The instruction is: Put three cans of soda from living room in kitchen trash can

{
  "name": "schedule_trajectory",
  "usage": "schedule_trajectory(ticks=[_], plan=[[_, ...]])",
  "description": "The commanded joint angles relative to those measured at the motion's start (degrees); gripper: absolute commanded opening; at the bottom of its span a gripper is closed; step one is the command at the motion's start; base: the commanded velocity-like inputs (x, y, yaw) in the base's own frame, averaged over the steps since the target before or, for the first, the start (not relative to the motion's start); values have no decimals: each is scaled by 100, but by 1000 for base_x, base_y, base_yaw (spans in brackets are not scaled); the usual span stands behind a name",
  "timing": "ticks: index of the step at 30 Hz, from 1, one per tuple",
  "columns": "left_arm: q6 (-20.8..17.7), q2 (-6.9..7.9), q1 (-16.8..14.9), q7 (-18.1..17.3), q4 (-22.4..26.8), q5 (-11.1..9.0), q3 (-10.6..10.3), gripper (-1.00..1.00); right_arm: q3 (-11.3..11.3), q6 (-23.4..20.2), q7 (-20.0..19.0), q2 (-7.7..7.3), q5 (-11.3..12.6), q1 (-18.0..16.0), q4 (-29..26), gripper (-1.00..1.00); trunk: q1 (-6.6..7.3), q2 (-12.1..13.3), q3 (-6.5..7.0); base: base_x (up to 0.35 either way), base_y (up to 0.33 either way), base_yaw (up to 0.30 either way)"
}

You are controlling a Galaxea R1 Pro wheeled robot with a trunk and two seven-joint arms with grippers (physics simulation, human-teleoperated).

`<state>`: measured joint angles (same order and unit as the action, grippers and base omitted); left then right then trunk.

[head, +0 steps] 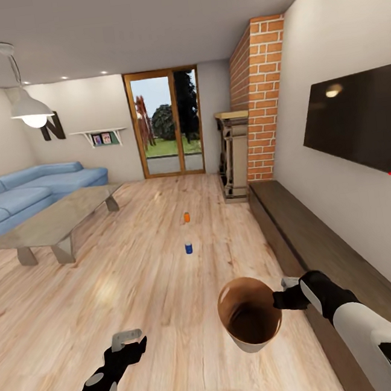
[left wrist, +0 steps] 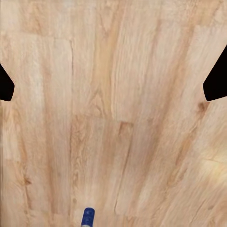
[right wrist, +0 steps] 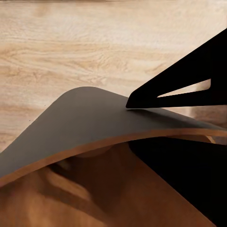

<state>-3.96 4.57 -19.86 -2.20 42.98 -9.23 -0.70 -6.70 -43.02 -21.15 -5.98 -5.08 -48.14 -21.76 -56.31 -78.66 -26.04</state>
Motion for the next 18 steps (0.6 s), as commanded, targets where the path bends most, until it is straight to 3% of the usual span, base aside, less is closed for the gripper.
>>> schedule_trajectory(ticks=[1,6,18], plan=[[0,0,0,0,-1,0,0,100,-24,-22,-29,1,130,-3,-3,-100,0,0,3,284,166,-231],[0,0,0,-2,-1,0,-5,100,-24,-22,-30,1,130,-3,-3,-100,0,0,6,284,166,-107],[9,0,0,-3,2,0,-9,100,-32,-22,-18,1,130,-3,-3,-100,0,0,7,284,166,-8]])
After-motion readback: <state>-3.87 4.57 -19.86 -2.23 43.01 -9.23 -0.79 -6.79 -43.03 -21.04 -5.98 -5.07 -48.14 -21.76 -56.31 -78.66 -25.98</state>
